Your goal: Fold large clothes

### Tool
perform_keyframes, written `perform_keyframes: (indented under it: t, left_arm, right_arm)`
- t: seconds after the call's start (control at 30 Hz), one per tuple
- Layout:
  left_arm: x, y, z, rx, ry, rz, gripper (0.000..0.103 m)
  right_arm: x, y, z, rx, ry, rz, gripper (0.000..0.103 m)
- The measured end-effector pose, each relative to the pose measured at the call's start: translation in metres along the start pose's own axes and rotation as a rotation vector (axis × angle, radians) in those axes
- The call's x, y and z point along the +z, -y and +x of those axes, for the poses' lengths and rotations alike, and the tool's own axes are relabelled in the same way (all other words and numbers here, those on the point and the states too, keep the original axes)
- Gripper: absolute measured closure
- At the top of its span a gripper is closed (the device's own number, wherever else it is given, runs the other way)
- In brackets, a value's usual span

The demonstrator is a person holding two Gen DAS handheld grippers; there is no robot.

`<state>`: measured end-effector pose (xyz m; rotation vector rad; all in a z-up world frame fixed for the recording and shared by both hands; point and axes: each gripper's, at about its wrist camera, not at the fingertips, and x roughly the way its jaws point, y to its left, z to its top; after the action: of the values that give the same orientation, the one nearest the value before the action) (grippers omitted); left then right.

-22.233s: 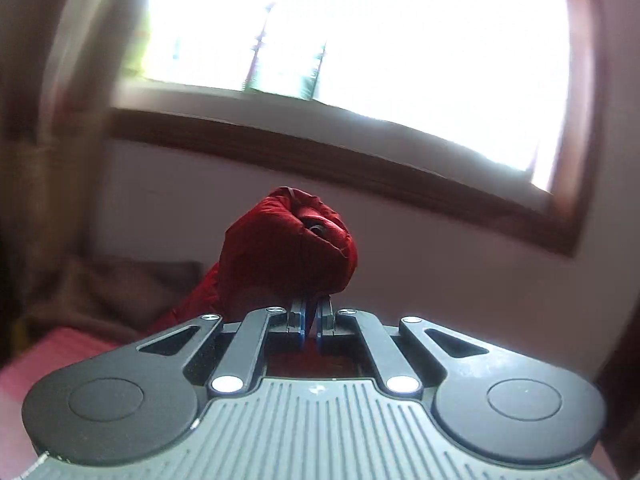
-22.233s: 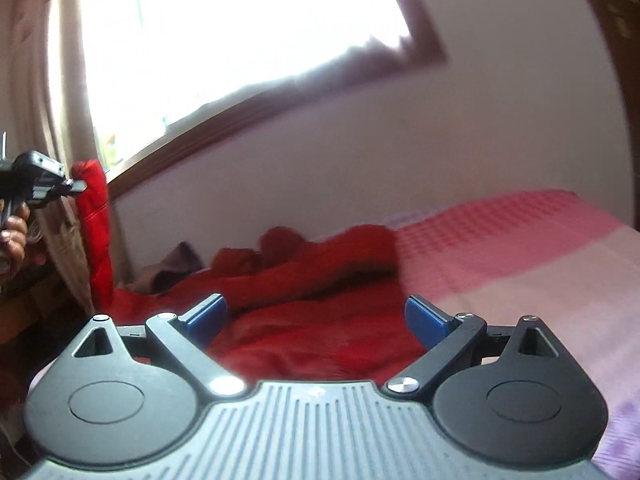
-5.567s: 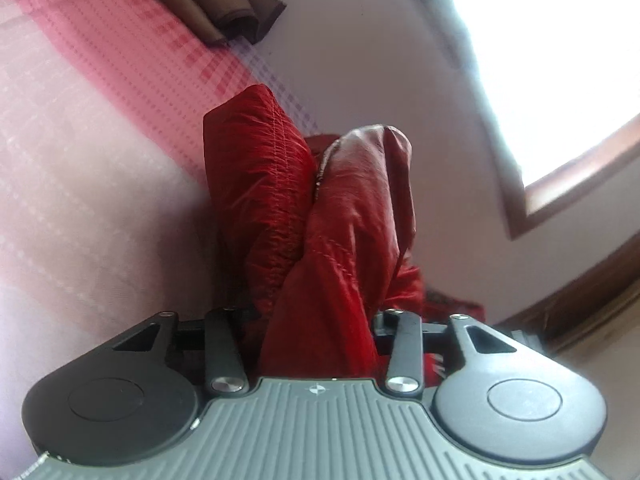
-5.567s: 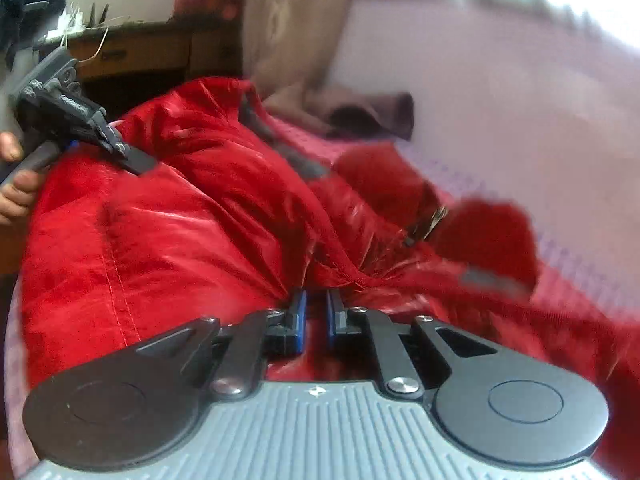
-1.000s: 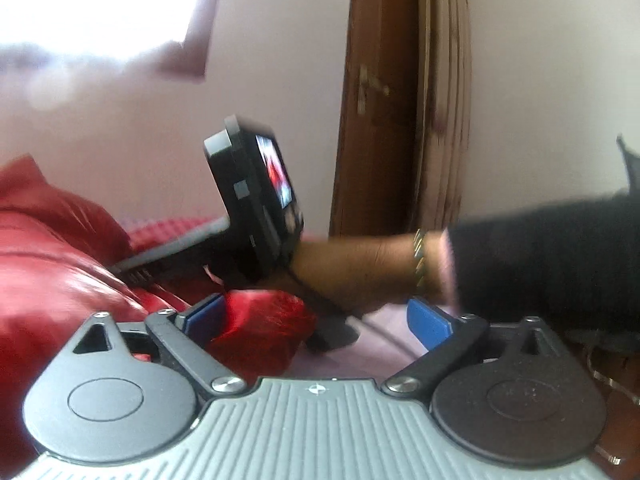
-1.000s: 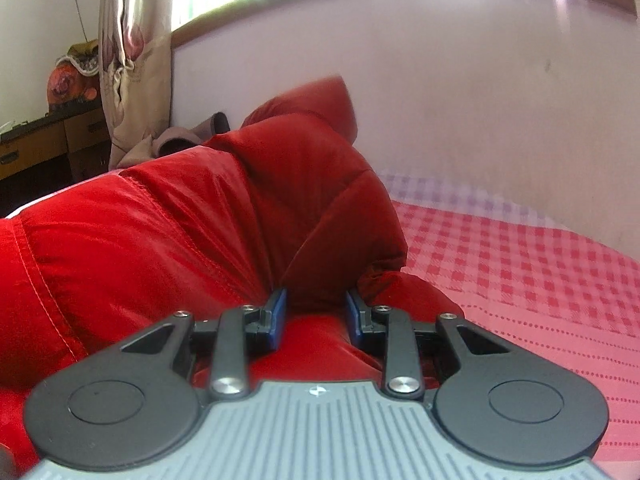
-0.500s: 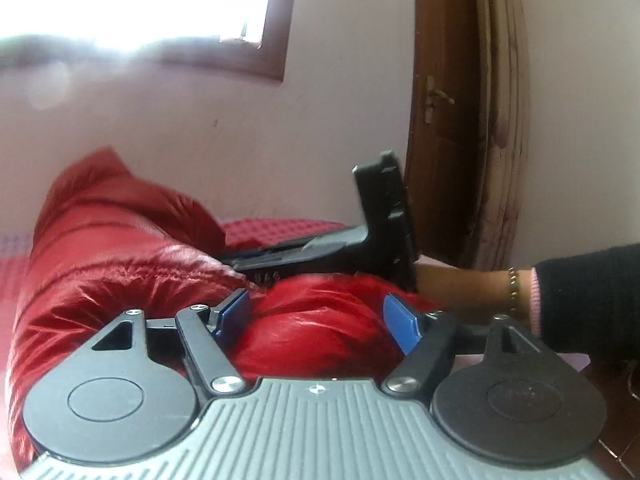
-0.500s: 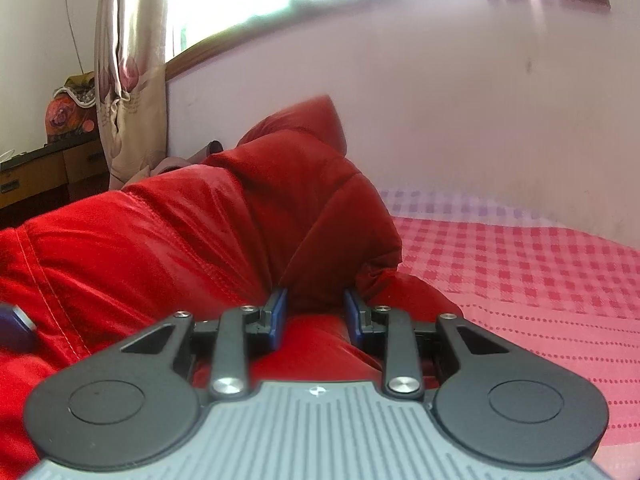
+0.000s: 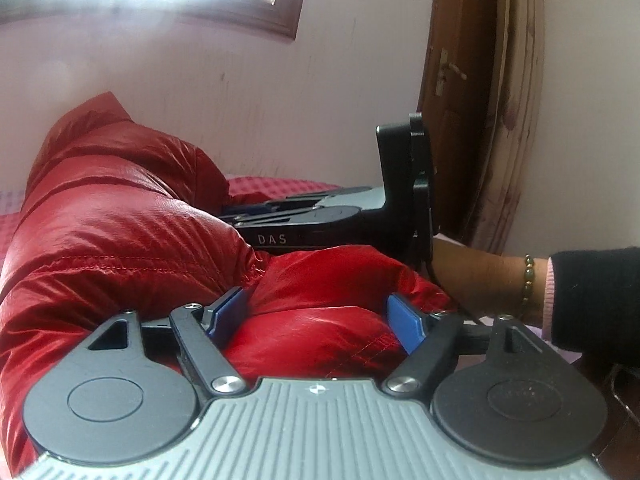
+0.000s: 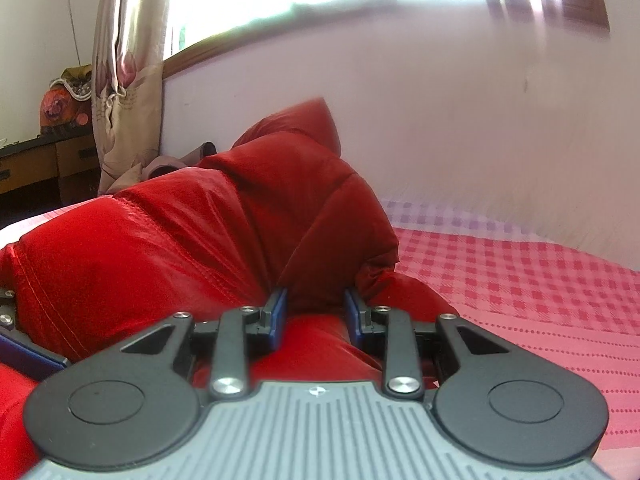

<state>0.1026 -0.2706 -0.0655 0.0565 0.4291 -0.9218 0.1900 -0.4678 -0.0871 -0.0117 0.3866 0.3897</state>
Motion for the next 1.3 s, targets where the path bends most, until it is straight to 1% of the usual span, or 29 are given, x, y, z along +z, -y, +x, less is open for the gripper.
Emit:
perform_keyframes:
  t: [0.23,0.77,1.3]
  left_arm:
    - [-0.001,0.002,0.005,0.018,-0.028,0.012,0.024]
    - [0.001,0.003,0.008,0.023,-0.053,0.024,0.021]
    - [0.002,0.011,0.014,0.044,-0.075,0.057,0.014]
  right_arm:
    - [0.000,0.000,-0.001,-0.008,0.007,-0.002,0.074]
    - [-0.001,-0.001,-0.002,-0.016,0.020,-0.001,0.074]
    - [-0.002,-0.002,-0.005,-0.016,0.030,0.013,0.074]
